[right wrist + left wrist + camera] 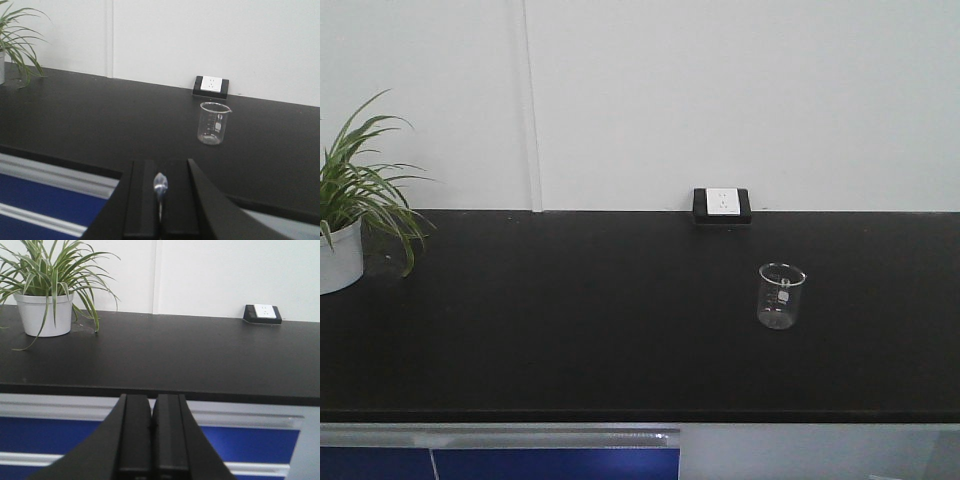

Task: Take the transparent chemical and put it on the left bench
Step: 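Turn the base away from the bench holding the pipette, then drive the base to the bench with the white bins and empty beaker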

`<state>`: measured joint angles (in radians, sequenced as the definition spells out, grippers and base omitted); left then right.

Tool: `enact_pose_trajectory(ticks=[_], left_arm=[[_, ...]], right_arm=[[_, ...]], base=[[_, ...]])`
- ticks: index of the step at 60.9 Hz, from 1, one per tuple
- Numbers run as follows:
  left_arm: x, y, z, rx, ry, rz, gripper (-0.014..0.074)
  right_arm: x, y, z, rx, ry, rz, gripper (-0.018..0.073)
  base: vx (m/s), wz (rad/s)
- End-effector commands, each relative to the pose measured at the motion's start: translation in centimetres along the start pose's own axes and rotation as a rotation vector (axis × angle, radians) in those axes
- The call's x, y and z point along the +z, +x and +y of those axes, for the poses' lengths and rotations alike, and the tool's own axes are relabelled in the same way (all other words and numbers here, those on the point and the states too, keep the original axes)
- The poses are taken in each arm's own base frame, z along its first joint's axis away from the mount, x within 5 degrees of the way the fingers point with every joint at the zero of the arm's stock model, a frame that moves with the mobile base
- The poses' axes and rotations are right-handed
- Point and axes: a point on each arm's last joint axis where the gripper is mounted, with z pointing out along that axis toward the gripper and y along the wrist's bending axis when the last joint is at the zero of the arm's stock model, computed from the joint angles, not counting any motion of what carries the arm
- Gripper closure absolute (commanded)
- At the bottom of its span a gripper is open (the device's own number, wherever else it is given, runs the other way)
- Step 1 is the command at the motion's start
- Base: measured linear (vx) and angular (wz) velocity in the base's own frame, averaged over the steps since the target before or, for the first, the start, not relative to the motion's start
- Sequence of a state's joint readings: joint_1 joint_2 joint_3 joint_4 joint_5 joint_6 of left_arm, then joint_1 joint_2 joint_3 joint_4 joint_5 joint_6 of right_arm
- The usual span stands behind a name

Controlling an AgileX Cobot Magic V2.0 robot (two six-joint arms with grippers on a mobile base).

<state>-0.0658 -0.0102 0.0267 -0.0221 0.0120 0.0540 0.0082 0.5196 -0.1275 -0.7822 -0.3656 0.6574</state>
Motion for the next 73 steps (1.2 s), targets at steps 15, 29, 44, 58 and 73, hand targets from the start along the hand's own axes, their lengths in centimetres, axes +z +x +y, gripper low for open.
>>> enact_pose_trajectory(ticks=[15,29,44,58,73], left_arm=[[-0.13,-0.28,0.01,-0.009,-0.002,-0.081,0.0600],[-0.13,-0.28,0.01,-0.009,-0.002,-0.081,0.0600],[-0.13,-0.28,0.01,-0.009,-0.002,-0.081,0.0600],[-0.13,-0.28,0.01,-0.009,-0.002,-0.081,0.0600],[-0.13,-0.28,0.01,-0.009,-0.002,-0.081,0.0600]], right_arm=[[0.09,-1.35,0.12,0.007,-0.024,-0.071,0.0566],[0.10,-1.32,0.10,0.007,-0.021,-0.067,0.0566],[0.10,-1.32,0.10,0.007,-0.021,-0.067,0.0566],[0.10,-1.32,0.10,0.007,-0.021,-0.067,0.0566],[0.10,-1.32,0.10,0.007,-0.021,-0.067,0.0566]], base=[[-0.40,-0.01],[-0.38,0.06],[-0.31,0.26],[-0.20,0.61],[-0.14,0.95]])
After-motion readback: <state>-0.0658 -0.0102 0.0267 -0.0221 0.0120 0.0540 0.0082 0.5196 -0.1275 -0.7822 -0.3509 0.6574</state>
